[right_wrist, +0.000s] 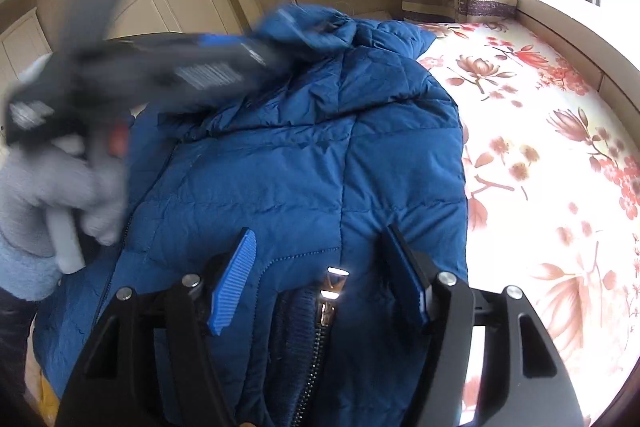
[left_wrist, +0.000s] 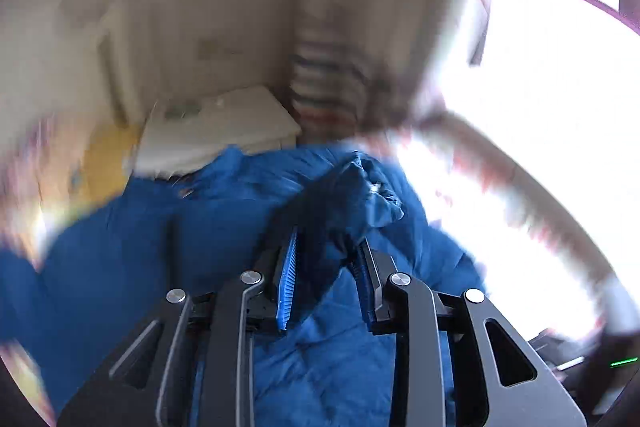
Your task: Fold large clothes
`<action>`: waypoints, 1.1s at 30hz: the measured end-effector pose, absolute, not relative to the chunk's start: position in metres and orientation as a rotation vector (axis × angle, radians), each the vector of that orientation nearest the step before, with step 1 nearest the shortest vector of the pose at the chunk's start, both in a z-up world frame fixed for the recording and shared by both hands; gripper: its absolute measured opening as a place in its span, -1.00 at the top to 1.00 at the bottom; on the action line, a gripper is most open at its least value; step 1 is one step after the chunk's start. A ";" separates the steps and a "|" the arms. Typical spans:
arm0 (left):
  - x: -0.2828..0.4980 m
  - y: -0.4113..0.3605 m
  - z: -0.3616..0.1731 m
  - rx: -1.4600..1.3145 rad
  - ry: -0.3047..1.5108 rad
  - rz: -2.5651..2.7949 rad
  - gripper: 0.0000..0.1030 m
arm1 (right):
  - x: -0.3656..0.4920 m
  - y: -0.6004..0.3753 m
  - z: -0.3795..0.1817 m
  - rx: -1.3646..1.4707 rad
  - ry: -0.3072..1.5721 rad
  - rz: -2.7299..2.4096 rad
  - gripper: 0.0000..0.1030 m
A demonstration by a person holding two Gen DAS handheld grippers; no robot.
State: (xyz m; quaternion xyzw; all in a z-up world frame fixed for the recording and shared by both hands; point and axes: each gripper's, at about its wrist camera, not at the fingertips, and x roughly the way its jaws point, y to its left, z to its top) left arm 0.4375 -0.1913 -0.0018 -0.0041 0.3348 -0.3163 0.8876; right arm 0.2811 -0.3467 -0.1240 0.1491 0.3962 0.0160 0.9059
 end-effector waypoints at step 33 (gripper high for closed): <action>0.455 0.013 -0.079 -0.422 0.868 -0.138 0.76 | 0.284 -0.346 -0.127 0.301 0.812 0.027 -0.32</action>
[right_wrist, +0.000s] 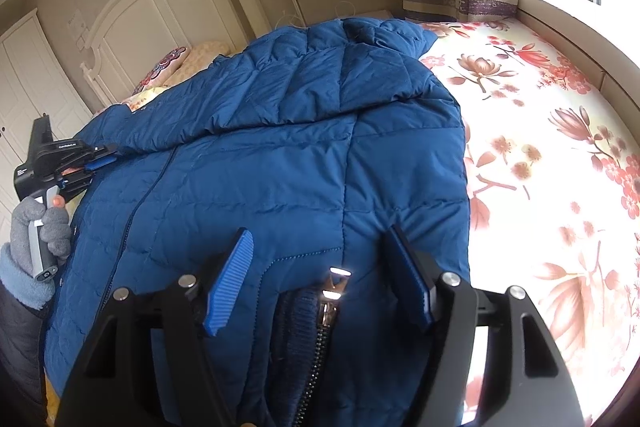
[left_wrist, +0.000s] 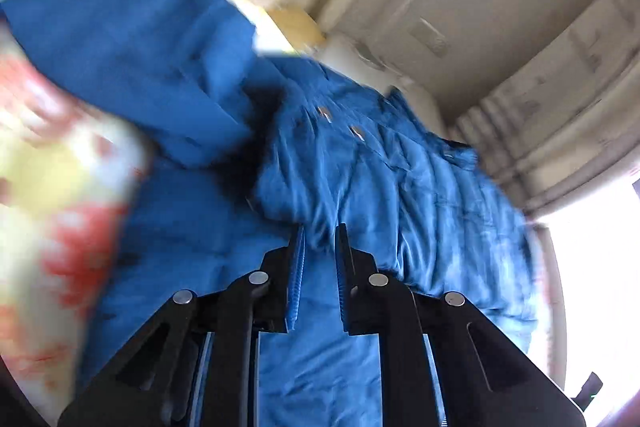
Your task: Fold large clothes
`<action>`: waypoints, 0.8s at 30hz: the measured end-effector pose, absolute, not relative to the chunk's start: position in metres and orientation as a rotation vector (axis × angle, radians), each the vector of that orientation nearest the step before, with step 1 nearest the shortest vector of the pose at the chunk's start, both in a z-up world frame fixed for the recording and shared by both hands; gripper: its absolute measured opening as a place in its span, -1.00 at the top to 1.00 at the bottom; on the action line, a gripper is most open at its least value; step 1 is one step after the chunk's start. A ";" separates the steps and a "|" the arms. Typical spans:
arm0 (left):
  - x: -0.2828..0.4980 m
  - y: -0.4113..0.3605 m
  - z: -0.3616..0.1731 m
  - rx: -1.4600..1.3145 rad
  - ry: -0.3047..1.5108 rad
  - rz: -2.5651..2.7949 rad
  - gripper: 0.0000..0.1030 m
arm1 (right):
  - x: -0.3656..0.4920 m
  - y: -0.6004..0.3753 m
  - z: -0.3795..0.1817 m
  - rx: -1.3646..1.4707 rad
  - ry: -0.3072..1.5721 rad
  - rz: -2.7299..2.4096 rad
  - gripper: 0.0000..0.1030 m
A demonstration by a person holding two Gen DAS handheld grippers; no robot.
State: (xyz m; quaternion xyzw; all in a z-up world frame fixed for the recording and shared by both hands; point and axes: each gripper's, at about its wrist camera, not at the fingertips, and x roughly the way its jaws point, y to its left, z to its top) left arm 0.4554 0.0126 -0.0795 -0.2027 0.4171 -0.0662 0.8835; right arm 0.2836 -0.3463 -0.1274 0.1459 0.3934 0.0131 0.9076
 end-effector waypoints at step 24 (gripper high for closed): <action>0.495 -0.070 -0.106 0.008 0.884 -0.180 -0.91 | 0.406 -0.337 -0.093 0.065 0.993 -0.036 -0.31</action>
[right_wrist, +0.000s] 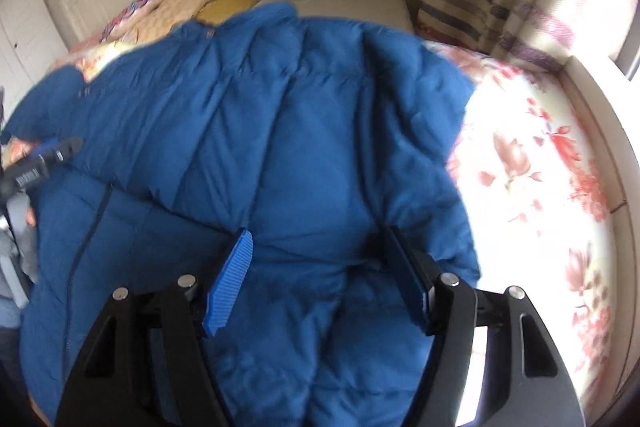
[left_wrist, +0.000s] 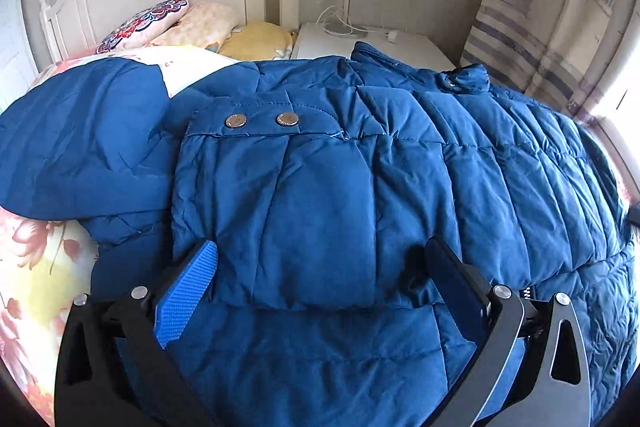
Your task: Fold large clothes
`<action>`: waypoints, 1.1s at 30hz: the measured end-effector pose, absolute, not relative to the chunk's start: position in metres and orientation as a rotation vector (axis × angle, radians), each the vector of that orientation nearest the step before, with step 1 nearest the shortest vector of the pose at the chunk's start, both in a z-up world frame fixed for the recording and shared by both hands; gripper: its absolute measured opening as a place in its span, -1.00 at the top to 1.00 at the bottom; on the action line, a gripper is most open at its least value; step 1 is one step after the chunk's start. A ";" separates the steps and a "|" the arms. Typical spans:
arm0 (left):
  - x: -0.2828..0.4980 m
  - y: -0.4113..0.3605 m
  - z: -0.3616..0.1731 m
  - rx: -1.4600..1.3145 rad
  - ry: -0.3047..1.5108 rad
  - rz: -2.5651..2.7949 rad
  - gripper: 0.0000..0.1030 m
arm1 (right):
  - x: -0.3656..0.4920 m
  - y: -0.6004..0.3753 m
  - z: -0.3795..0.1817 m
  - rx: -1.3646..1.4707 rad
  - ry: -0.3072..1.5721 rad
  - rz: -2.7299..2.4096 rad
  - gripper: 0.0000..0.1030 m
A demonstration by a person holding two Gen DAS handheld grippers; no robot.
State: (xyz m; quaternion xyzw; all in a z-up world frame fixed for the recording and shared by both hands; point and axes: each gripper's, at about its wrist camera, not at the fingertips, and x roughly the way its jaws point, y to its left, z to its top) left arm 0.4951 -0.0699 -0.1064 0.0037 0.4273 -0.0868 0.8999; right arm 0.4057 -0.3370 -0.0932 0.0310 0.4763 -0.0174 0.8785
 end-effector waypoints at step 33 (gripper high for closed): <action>0.487 -0.040 -0.095 -0.168 0.839 -0.237 -0.91 | 0.451 -0.240 -0.085 -0.049 0.869 -0.021 -0.65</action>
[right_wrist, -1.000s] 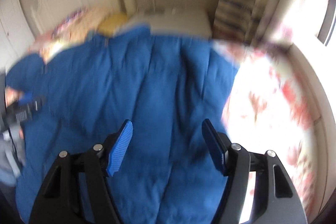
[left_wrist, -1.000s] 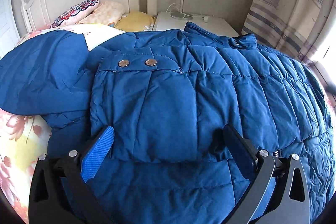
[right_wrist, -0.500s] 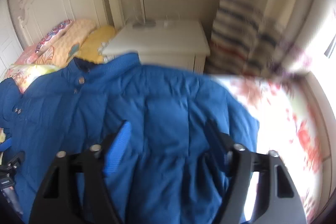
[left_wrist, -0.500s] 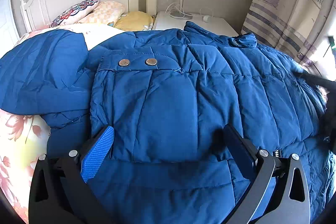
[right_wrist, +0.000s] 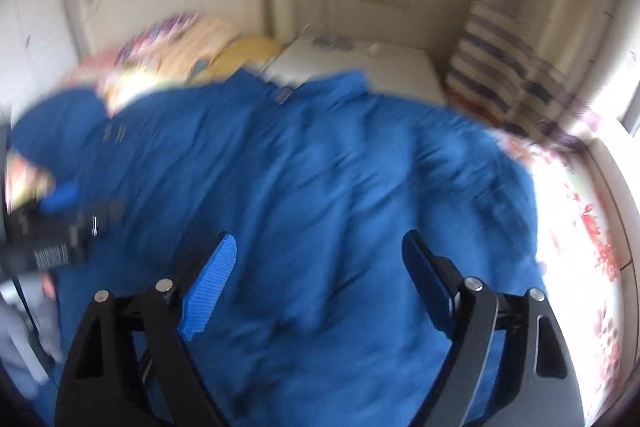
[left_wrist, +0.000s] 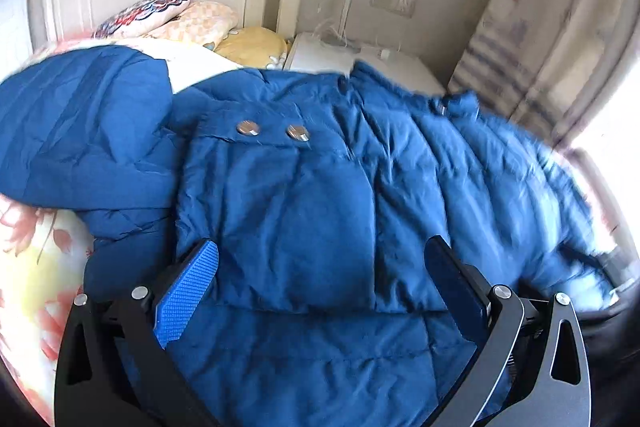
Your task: Fold large clothes
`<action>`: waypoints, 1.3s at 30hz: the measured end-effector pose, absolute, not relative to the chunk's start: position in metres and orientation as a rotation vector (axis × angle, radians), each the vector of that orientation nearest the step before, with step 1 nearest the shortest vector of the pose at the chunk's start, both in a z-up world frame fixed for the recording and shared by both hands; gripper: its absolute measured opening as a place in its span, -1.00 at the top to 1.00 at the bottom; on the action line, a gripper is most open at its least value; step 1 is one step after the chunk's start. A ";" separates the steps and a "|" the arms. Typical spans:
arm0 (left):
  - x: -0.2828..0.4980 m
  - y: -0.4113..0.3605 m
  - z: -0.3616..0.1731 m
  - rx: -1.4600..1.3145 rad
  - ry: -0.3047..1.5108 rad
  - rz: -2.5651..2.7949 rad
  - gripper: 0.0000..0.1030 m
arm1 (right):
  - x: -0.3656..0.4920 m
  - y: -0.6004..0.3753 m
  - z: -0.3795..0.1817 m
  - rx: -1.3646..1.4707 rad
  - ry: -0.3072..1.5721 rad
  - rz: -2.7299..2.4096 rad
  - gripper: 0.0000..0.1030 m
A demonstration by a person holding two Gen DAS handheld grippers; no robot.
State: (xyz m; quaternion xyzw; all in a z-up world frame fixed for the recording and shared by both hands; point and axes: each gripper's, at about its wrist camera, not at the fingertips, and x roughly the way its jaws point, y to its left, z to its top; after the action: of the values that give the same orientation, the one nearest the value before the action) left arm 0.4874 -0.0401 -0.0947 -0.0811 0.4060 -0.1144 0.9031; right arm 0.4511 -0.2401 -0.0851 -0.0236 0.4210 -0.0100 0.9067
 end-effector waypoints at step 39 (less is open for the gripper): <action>0.489 0.032 0.069 -0.221 0.432 -0.225 0.85 | 0.380 -0.331 -0.082 0.493 0.399 -0.072 -0.58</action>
State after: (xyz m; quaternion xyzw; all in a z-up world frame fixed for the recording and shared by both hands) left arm 0.4889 0.0319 0.0688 -0.1093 0.2136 -0.1113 0.9644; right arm 0.3803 -0.3312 -0.0820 0.2424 0.1960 -0.0353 0.9495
